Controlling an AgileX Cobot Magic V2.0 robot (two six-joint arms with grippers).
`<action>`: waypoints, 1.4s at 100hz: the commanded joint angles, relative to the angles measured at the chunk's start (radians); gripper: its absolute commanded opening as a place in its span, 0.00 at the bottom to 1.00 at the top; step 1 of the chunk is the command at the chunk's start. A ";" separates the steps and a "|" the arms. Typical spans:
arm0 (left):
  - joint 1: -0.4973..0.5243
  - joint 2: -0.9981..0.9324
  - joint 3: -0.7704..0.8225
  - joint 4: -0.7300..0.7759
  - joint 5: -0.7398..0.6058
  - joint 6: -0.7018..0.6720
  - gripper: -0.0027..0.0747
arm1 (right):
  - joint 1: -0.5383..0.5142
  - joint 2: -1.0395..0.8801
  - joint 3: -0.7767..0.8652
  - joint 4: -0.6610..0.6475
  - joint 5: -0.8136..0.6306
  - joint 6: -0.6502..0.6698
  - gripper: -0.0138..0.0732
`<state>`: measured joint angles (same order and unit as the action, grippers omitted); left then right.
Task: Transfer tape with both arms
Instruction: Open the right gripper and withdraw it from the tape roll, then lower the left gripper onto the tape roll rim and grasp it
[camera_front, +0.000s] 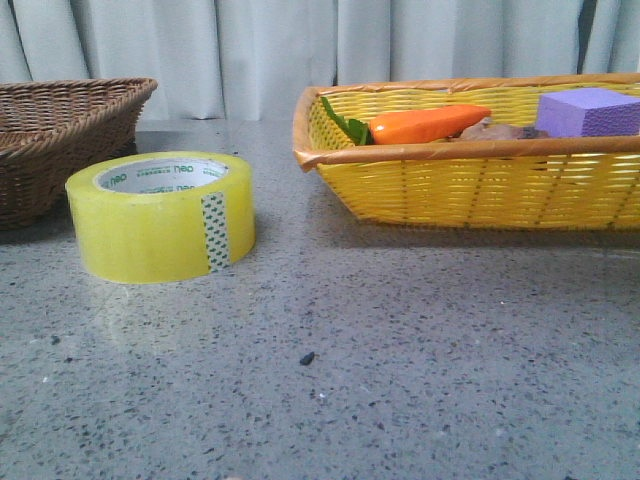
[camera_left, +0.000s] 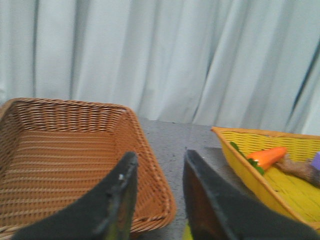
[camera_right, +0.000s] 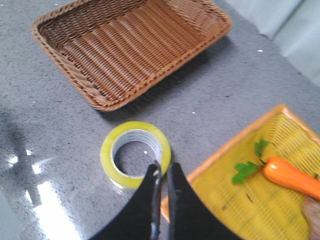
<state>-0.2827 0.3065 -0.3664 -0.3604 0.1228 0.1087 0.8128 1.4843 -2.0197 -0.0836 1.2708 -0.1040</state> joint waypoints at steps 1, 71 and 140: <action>-0.044 0.062 -0.068 -0.010 -0.083 -0.007 0.36 | -0.007 -0.107 0.043 -0.047 0.011 0.019 0.07; -0.453 0.753 -0.441 0.077 0.032 0.148 0.51 | -0.007 -0.662 0.772 -0.209 -0.363 0.307 0.07; -0.427 1.134 -0.696 0.238 0.421 0.148 0.51 | -0.007 -0.731 0.825 -0.209 -0.302 0.324 0.07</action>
<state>-0.7220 1.4561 -1.0269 -0.1225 0.5826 0.2589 0.8128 0.7564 -1.1737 -0.2597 1.0264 0.2188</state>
